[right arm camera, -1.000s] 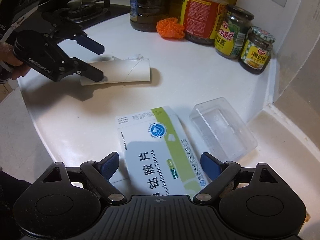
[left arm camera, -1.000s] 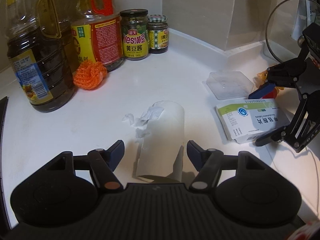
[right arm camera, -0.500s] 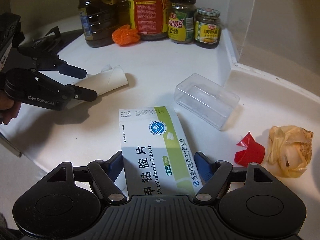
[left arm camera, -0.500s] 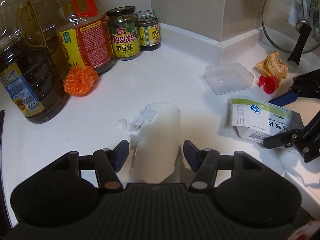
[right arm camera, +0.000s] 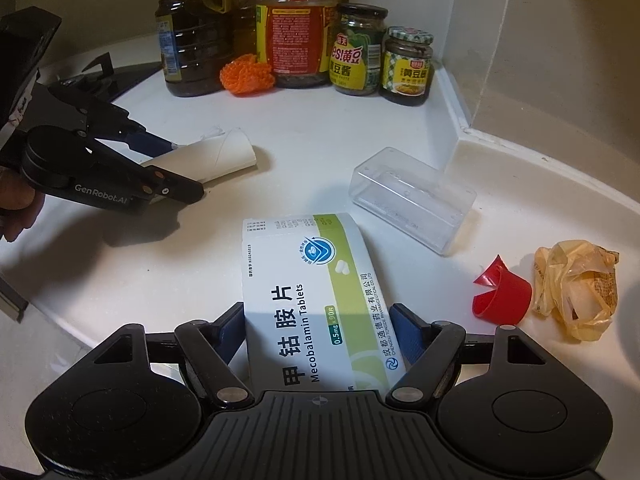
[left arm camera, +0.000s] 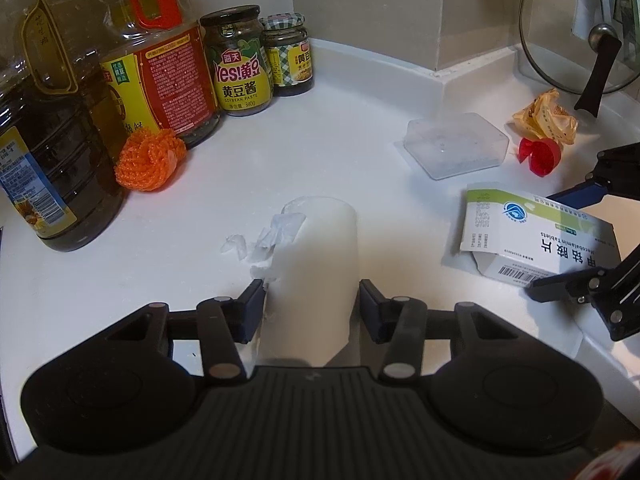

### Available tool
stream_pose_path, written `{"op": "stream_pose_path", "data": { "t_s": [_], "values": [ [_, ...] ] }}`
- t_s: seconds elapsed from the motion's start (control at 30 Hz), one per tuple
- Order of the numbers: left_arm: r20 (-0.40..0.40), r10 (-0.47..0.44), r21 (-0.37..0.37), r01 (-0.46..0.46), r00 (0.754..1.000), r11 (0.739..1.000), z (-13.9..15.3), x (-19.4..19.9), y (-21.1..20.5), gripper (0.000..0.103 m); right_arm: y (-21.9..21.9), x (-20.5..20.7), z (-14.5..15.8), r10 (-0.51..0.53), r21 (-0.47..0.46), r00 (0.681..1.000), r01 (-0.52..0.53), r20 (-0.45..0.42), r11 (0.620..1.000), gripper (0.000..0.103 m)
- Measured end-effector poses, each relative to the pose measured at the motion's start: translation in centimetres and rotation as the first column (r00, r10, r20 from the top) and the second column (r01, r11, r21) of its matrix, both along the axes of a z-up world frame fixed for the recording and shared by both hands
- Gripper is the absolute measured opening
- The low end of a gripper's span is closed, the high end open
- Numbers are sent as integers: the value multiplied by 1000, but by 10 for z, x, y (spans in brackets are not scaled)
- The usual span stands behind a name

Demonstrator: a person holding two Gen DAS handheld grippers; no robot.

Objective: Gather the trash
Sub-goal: 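Carry the paper roll and tablet box with both tools down over the wastebasket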

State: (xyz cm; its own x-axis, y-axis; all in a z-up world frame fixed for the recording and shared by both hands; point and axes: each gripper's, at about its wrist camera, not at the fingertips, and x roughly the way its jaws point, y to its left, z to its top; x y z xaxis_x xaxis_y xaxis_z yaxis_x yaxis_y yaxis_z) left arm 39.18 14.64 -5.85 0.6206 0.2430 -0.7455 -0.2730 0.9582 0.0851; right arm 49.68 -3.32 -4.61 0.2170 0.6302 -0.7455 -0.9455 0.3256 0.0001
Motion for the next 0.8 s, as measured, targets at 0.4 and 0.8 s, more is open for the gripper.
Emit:
{"op": "stream_pose_path", "data": {
  "t_s": [0.4,0.8],
  "values": [
    [34,14,-51,-13,999,999,20,-28,-12,45,-28,-11,18,-171,126,985,172,-12,977,73],
    [95,28,-124,-16,995,992,42,-79,-62,45,-76,-60,37,-355,171,927,372,-122,912,73]
  ]
}}
